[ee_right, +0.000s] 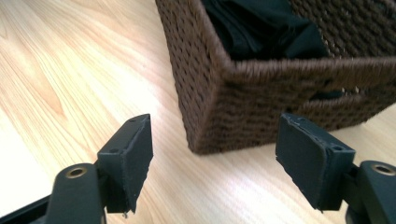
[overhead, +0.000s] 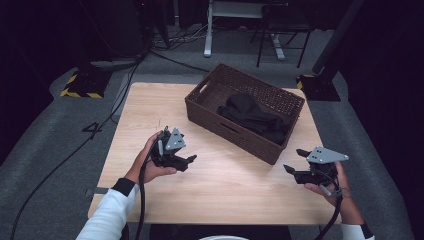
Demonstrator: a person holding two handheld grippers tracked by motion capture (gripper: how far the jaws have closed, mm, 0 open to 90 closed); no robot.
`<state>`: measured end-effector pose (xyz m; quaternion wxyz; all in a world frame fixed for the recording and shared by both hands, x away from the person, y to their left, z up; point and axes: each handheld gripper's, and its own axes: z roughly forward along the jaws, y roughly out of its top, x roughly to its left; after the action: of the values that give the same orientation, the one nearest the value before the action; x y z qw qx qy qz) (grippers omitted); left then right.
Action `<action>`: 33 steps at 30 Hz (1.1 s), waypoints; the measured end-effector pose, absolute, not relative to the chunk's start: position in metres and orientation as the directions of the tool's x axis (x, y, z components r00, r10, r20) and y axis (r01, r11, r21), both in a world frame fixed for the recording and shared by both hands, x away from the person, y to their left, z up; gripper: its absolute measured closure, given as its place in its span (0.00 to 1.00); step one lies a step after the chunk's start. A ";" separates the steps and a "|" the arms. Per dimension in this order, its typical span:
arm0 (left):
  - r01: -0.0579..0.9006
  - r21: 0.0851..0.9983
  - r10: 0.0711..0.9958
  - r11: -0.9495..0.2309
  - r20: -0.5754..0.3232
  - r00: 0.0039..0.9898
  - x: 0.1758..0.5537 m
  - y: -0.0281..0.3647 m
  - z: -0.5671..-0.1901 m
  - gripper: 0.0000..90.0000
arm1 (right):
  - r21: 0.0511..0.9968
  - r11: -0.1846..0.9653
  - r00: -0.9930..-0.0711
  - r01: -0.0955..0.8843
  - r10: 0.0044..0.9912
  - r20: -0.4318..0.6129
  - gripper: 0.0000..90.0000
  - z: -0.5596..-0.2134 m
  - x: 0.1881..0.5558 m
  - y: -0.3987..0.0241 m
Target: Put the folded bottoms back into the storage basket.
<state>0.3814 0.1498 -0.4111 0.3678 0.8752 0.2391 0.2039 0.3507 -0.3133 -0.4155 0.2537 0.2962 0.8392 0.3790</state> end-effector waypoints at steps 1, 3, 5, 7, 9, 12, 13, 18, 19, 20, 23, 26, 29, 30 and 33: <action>0.272 0.738 0.572 -0.617 0.183 0.800 0.380 0.152 -0.414 0.20 | 0.785 0.536 -0.692 0.311 0.694 -0.200 0.31 -0.418 0.350 -0.315; 0.281 0.730 0.577 -0.624 0.187 0.795 0.376 0.155 -0.419 0.20 | 0.781 0.538 -0.683 0.317 0.701 -0.206 0.31 -0.424 0.350 -0.318; 0.288 0.722 0.582 -0.629 0.192 0.790 0.372 0.159 -0.424 0.20 | 0.774 0.536 -0.676 0.336 0.710 -0.199 0.31 -0.429 0.350 -0.320; 0.298 0.711 0.586 -0.638 0.197 0.786 0.369 0.162 -0.430 0.20 | 0.763 0.545 -0.664 0.346 0.717 -0.211 0.31 -0.435 0.349 -0.322; 0.306 0.702 0.590 -0.643 0.199 0.782 0.365 0.166 -0.435 0.19 | 0.756 0.547 -0.660 0.359 0.721 -0.209 0.31 -0.441 0.349 -0.325; 0.326 0.693 0.600 -0.643 0.192 0.776 0.362 0.171 -0.443 0.19 | 0.753 0.544 -0.659 0.371 0.726 -0.200 0.31 -0.450 0.348 -0.328; 0.330 0.690 0.604 -0.645 0.196 0.772 0.360 0.173 -0.446 0.19 | 0.752 0.540 -0.661 0.377 0.726 -0.190 0.31 -0.453 0.348 -0.329; 0.355 0.681 0.621 -0.640 0.185 0.762 0.355 0.181 -0.457 0.19 | 0.742 0.536 -0.650 0.404 0.739 -0.179 0.31 -0.465 0.347 -0.335; 0.365 0.682 0.629 -0.634 0.180 0.756 0.354 0.183 -0.460 0.19 | 0.739 0.536 -0.648 0.409 0.740 -0.178 0.31 -0.466 0.346 -0.336; 0.367 0.680 0.630 -0.635 0.181 0.755 0.353 0.184 -0.462 0.19 | 0.737 0.535 -0.647 0.414 0.742 -0.174 0.31 -0.468 0.346 -0.337; 0.382 0.674 0.639 -0.632 0.173 0.750 0.350 0.187 -0.467 0.19 | 0.732 0.529 -0.641 0.430 0.750 -0.165 0.30 -0.474 0.345 -0.342; 0.395 0.678 0.648 -0.620 0.159 0.745 0.348 0.191 -0.471 0.19 | 0.730 0.515 -0.633 0.449 0.760 -0.147 0.30 -0.479 0.343 -0.346; 0.405 0.676 0.656 -0.615 0.154 0.739 0.345 0.194 -0.475 0.19 | 0.728 0.507 -0.629 0.462 0.766 -0.135 0.29 -0.484 0.341 -0.350; 0.406 0.670 0.656 -0.621 0.160 0.738 0.344 0.195 -0.476 0.19 | 0.730 0.501 -0.623 0.464 0.771 -0.133 0.29 -0.485 0.340 -0.352; 0.418 0.665 0.661 -0.619 0.153 0.735 0.341 0.199 -0.481 0.19 | 0.726 0.494 -0.616 0.478 0.778 -0.124 0.28 -0.489 0.339 -0.356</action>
<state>0.3413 0.1986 -0.4812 0.3104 0.8780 0.3071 0.1959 0.3388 -0.3561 -0.4894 0.2249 0.3763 0.8345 0.3338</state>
